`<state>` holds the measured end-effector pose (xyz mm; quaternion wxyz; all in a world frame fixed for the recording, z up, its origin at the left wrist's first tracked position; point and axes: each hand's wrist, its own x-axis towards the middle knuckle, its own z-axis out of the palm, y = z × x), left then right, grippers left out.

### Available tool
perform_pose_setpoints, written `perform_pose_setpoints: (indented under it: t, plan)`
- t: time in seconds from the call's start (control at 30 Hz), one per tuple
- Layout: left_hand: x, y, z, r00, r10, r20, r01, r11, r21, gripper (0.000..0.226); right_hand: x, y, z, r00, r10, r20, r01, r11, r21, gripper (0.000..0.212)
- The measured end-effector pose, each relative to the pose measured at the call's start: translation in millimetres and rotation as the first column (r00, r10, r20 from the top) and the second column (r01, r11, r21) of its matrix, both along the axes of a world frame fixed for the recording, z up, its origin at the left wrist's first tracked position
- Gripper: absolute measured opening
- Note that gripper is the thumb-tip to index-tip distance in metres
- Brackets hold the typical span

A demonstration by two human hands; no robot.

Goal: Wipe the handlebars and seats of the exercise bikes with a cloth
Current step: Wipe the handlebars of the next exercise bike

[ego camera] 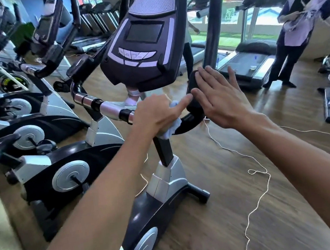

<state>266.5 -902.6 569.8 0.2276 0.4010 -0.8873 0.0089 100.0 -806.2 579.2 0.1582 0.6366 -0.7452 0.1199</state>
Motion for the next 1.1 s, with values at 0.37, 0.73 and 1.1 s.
perform_pose_setpoints:
  t: [0.37,0.73,1.1]
  plan:
    - [14.4,24.2,-34.3,0.852,0.096,-0.514,-0.114,0.994,-0.003,0.055,11.7,25.2,-7.2,0.986,0.104,0.132,-0.092,0.991,-0.094,0.075]
    - [-19.7,54.3,44.9,0.526,0.115,-0.843,0.003,0.991,0.136,0.063,59.5,50.3,7.0,0.649,0.488,0.584,-0.017,0.776,-0.63,0.033]
    - [-58.3,17.9,77.2,0.562,0.164,-0.811,0.735,0.351,0.58,0.024,20.2,35.1,21.4,0.959,0.102,0.264,0.054,0.849,-0.526,0.055]
